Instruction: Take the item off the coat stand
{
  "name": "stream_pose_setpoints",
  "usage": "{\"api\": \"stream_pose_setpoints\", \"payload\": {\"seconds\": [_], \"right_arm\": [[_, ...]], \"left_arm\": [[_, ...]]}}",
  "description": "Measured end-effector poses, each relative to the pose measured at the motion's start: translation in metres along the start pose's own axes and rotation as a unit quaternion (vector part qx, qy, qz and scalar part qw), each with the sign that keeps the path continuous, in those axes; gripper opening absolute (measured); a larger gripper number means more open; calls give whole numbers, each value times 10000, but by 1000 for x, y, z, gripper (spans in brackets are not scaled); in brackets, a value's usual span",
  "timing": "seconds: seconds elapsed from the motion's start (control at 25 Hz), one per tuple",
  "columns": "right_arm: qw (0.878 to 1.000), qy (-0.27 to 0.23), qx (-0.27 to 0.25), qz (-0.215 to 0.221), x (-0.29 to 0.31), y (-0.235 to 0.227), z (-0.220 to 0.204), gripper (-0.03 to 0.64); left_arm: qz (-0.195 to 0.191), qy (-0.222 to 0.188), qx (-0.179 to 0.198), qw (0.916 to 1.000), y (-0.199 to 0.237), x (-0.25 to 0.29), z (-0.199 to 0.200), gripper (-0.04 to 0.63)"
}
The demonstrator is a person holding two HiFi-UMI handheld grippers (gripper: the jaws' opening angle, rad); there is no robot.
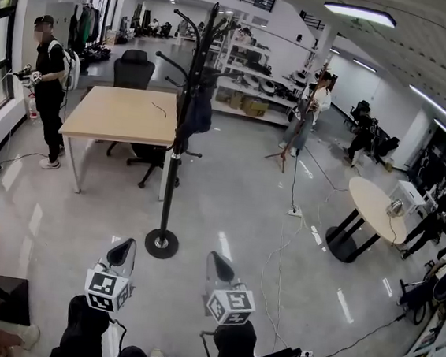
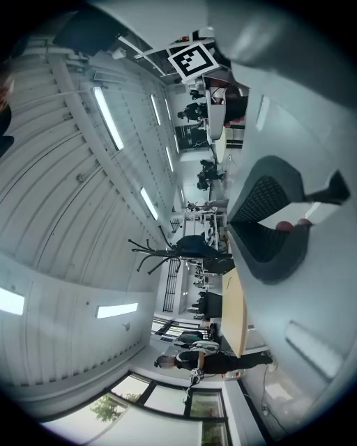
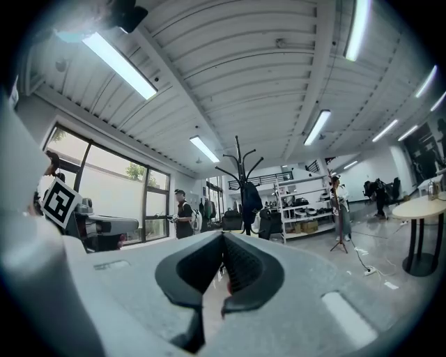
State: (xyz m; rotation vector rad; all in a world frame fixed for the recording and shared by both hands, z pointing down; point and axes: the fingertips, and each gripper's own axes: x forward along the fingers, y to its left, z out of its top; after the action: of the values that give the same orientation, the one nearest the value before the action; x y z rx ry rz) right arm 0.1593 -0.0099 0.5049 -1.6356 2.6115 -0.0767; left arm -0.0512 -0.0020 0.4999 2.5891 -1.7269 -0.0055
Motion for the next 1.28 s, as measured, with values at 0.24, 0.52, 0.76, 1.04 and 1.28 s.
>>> {"api": "stream_pose_setpoints", "payload": {"seconds": [0.24,0.52,0.76,1.04,1.28], "right_arm": [[10000,2,28,8,11,-8,0,2],[10000,-6,61,-40,35,-19,-5,2],[10000,-71,21,-41,67,-25,-1,2],[9998,-34,23,-169,109,-42,2,2],[9996,-58,47,-262,146,-51,6,2]], "left_arm": [[-12,19,23,10000,3,14,3,3],[-70,66,25,10000,14,39,-3,3],[-133,53,6,9999,33,71,-1,3],[-270,60,-28,9996,52,116,5,3],[-395,98,-22,9992,72,152,8,3]]}}
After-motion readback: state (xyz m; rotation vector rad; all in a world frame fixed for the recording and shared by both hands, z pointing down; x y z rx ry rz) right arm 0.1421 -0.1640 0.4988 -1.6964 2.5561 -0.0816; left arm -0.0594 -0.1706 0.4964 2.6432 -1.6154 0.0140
